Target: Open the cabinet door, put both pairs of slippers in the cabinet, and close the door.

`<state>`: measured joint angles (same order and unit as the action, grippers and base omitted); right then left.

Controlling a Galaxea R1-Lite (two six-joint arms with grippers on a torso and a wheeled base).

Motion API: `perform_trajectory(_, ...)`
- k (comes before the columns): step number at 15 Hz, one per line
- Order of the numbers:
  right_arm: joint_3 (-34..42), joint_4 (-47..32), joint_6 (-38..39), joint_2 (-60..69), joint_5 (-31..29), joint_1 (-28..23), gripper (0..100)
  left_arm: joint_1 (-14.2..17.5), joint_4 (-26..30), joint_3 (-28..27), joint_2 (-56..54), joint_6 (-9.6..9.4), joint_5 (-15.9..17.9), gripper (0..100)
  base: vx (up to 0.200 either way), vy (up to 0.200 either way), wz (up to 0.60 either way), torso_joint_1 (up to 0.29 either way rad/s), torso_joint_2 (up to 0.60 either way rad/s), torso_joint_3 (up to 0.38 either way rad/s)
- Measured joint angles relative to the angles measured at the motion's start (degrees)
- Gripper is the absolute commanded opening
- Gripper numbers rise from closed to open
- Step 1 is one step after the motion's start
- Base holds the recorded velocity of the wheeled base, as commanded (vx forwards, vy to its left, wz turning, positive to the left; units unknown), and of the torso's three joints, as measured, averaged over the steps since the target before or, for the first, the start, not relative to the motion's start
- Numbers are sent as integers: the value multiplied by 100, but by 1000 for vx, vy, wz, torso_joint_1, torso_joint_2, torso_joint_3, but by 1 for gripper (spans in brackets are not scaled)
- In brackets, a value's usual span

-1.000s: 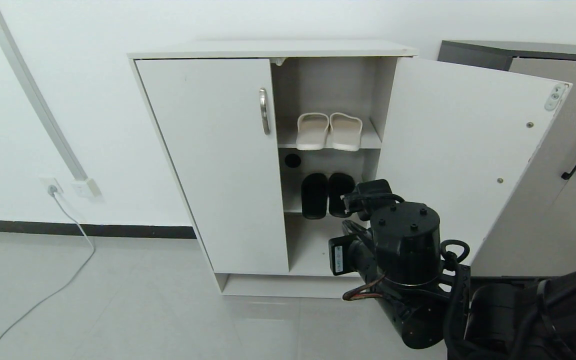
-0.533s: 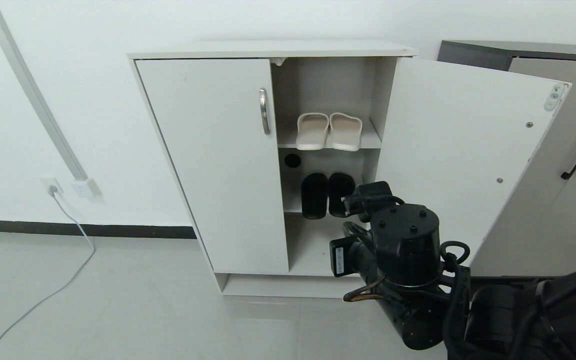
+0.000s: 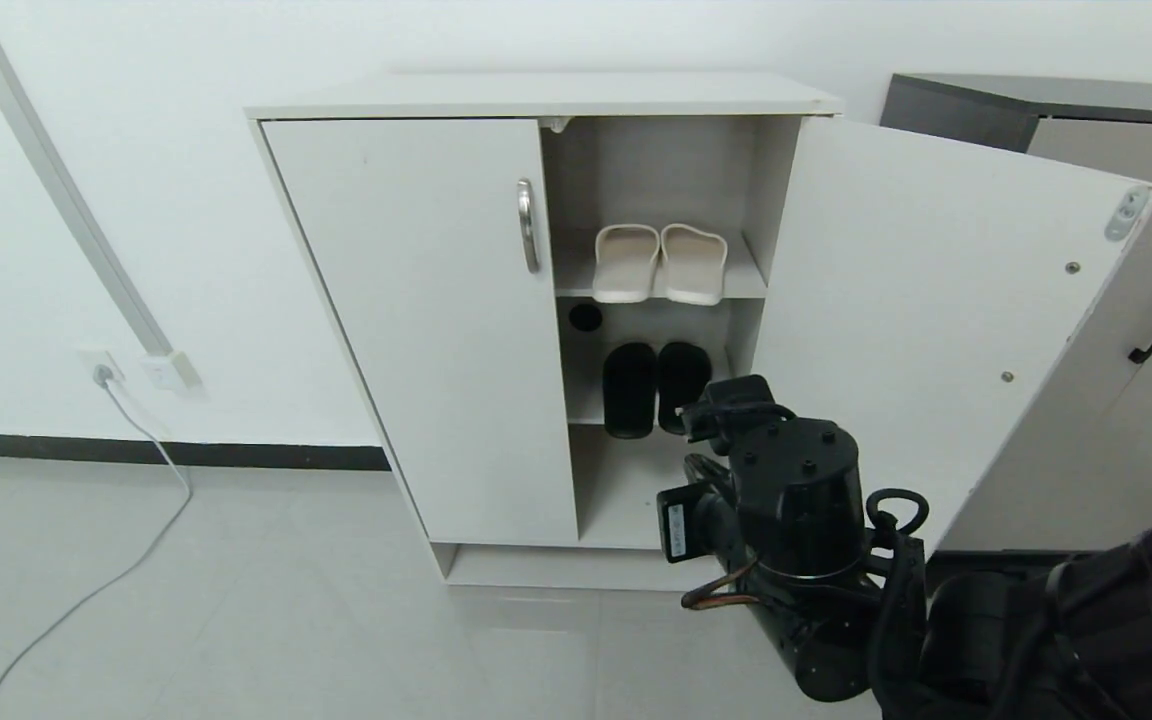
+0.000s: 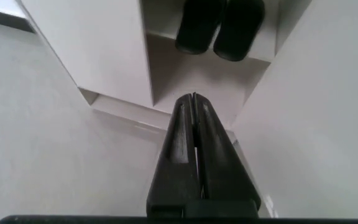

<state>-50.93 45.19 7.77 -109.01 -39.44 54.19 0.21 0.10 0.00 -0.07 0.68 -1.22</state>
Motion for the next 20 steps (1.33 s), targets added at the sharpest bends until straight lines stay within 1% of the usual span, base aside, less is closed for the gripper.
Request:
perform_trajectory(2,6,38,2,-26,0,39,0,4,-12,-5,0,0,2,0,0,0,0,32,-532,-349)
perform_trajectory(8,6,22,-2,-78,6,27,0,-7,-10,-2,0,0,0,0,0,0,0,123,-472,-343)
perform_trajectory(14,17,22,-2,-89,6,16,0,-7,-10,-2,0,0,2,0,0,0,0,164,-483,-315)
perform_trajectory(20,38,22,-2,-89,6,20,0,-2,-10,0,0,0,0,0,0,0,0,207,-514,-308)
